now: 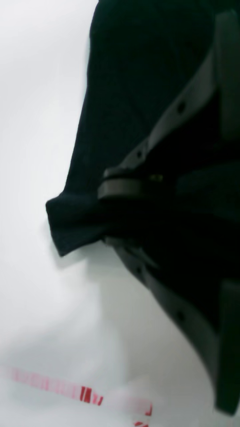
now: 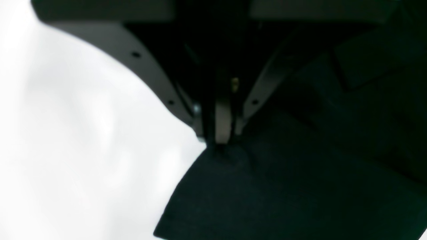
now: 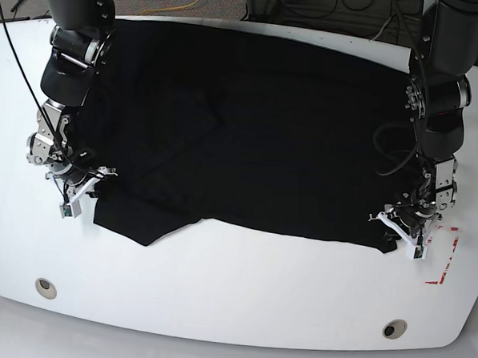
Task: Layout the t-shirt on the table in an organized manner, then fold the t-shirt properly
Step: 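Lift the hem with both grippers and fold it over toward the collar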
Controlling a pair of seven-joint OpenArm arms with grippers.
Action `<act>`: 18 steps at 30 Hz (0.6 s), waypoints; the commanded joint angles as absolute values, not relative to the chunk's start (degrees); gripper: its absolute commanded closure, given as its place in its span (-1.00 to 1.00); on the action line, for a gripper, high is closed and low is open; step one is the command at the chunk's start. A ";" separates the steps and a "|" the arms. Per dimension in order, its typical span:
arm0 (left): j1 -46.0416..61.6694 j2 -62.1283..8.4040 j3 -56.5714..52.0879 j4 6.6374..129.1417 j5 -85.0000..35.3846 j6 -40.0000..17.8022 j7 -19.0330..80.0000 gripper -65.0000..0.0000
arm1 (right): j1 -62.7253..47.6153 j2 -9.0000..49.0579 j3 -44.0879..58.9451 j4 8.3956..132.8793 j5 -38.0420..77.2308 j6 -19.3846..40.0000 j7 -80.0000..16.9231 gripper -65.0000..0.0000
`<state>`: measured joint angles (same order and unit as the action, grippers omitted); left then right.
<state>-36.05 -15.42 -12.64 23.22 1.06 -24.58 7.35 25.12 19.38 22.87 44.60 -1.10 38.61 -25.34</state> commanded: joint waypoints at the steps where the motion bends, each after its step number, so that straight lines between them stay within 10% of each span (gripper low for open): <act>1: -37.85 -15.96 -12.70 23.87 0.66 -24.92 6.20 0.80 | 25.98 20.26 22.99 45.76 -0.84 38.99 -25.27 1.00; 18: -34.95 -15.78 -12.97 33.89 -0.40 -24.92 6.55 1.00 | 25.27 19.82 23.08 57.45 -0.75 38.99 -31.96 1.00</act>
<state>-34.11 -15.14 -12.82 30.70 0.97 -24.93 8.03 23.57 18.96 22.87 53.65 -1.34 38.92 -31.75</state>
